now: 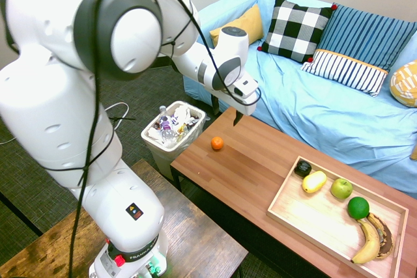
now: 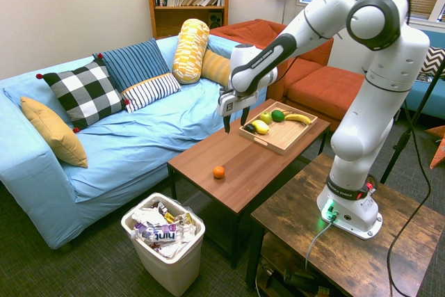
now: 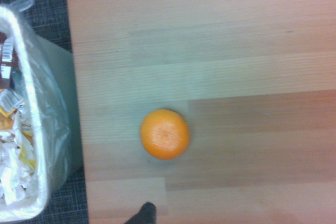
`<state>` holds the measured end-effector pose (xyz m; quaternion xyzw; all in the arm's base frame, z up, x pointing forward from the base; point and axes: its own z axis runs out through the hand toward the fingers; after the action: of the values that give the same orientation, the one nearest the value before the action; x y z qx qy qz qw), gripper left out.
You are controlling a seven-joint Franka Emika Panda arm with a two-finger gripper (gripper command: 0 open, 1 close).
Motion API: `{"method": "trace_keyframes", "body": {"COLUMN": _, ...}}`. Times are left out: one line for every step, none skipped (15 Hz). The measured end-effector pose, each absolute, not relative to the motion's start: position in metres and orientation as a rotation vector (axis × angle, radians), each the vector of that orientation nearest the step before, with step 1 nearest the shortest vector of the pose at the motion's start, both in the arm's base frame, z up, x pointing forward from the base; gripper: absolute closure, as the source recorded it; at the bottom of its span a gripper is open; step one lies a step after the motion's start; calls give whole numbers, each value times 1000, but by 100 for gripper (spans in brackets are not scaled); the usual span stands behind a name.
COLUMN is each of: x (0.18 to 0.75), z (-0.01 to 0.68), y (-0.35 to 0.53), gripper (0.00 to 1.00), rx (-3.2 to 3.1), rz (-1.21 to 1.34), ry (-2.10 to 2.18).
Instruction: Put the tangerine in the tray
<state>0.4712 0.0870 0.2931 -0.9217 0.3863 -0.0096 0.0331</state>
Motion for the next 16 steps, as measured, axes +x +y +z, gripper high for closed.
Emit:
{"method": "trace_keyframes", "body": {"x": 478, "z": 274, "y": 100, "gripper": 0, "rx": -2834, "rz": -14, "ry": 1188}}
{"method": "trace_keyframes", "body": {"x": 483, "z": 256, "y": 110, "gripper": 0, "rx": -2835, "rz": -4, "ry": 1193}}
{"method": "trace_keyframes", "body": {"x": 486, "z": 238, "y": 117, "gripper": 0, "rx": -2841, "rz": 9, "ry": 1204}}
{"method": "trace_keyframes", "body": {"x": 488, "z": 221, "y": 123, "gripper": 0, "rx": -2848, "rz": 22, "ry": 1217}}
{"method": "trace_keyframes", "body": {"x": 489, "z": 204, "y": 127, "gripper": 0, "rx": -2855, "rz": 40, "ry": 1232}}
{"method": "trace_keyframes", "body": {"x": 489, "z": 188, "y": 131, "gripper": 0, "rx": -2860, "rz": 56, "ry": 1243}}
{"method": "trace_keyframes", "body": {"x": 490, "z": 173, "y": 136, "gripper": 0, "rx": -2863, "rz": 63, "ry": 1253}}
{"method": "trace_keyframes", "body": {"x": 492, "z": 162, "y": 140, "gripper": 0, "rx": -2865, "rz": 63, "ry": 1260}}
{"method": "trace_keyframes", "body": {"x": 493, "z": 152, "y": 143, "gripper": 0, "rx": -2865, "rz": 59, "ry": 1270}}
{"method": "trace_keyframes", "body": {"x": 495, "z": 142, "y": 143, "gripper": 0, "rx": -2869, "rz": 58, "ry": 1287}}
{"method": "trace_keyframes", "body": {"x": 496, "z": 132, "y": 143, "gripper": 0, "rx": -2873, "rz": 55, "ry": 1300}}
{"method": "trace_keyframes", "body": {"x": 497, "z": 123, "y": 143, "gripper": 0, "rx": -2878, "rz": 51, "ry": 1311}}
{"method": "trace_keyframes", "body": {"x": 499, "z": 115, "y": 144, "gripper": 0, "rx": -2879, "rz": 45, "ry": 1321}}
{"method": "trace_keyframes", "body": {"x": 500, "z": 108, "y": 144, "gripper": 0, "rx": -2880, "rz": 42, "ry": 1330}}
{"method": "trace_keyframes", "body": {"x": 503, "z": 102, "y": 143, "gripper": 100, "rx": -2878, "rz": 36, "ry": 1339}}
{"method": "trace_keyframes", "body": {"x": 505, "z": 96, "y": 141, "gripper": 100, "rx": -2877, "rz": 35, "ry": 1351}}
